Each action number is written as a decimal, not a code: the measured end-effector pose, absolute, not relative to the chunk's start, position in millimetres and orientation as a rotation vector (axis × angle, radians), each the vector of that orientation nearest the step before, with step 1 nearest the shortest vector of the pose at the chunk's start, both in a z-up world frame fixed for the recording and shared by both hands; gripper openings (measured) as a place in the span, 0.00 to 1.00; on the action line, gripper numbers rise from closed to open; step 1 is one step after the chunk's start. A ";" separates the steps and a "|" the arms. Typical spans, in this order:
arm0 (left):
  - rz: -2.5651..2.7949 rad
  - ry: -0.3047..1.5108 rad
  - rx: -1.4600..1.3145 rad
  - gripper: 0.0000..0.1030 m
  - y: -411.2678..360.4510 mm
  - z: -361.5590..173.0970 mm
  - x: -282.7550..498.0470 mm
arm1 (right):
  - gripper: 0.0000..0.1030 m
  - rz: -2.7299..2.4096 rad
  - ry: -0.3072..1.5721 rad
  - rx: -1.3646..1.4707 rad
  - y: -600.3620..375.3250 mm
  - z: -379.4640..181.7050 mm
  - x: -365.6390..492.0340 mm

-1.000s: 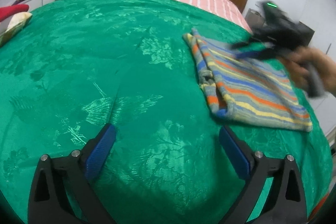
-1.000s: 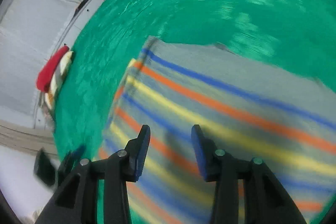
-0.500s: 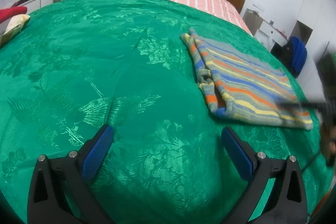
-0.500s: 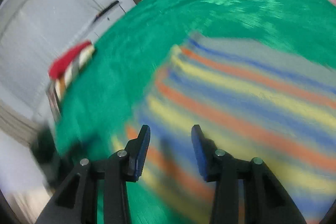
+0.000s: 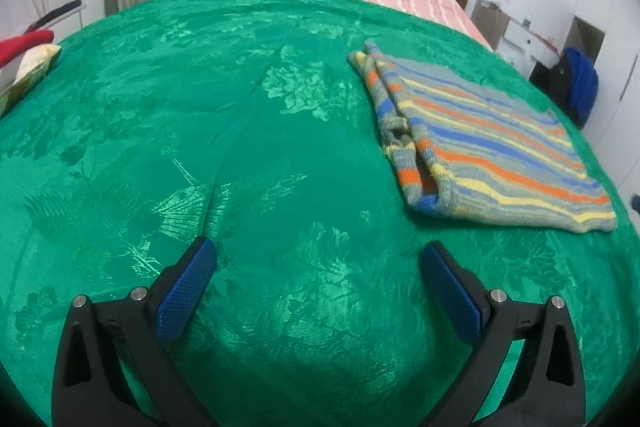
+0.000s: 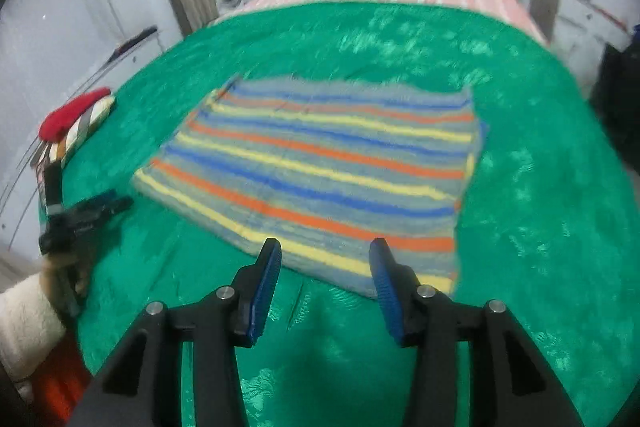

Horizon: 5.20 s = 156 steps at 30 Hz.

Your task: Fold small clothes

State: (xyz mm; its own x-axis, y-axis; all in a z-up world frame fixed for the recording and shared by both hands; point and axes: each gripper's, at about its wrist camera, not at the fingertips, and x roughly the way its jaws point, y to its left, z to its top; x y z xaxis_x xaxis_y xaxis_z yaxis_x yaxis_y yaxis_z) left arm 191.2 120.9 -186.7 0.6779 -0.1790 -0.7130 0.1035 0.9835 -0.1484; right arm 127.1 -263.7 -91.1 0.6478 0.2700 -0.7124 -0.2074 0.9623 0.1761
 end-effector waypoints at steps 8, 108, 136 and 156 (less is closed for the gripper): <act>-0.144 0.811 -0.087 0.99 120.6 -187.7 190.3 | 0.50 0.214 0.799 0.050 -253.8 -147.4 32.9; -0.142 0.816 -0.098 1.00 123.9 -189.1 192.8 | 0.90 0.129 0.623 -0.031 -250.7 -189.1 5.8; -0.095 0.852 -0.042 1.00 115.7 -184.2 192.8 | 0.90 0.130 0.630 -0.031 -251.3 -188.4 6.8; -0.731 0.811 0.511 0.86 -262.8 -178.4 169.9 | 0.90 0.139 0.730 0.306 -447.9 -91.1 77.7</act>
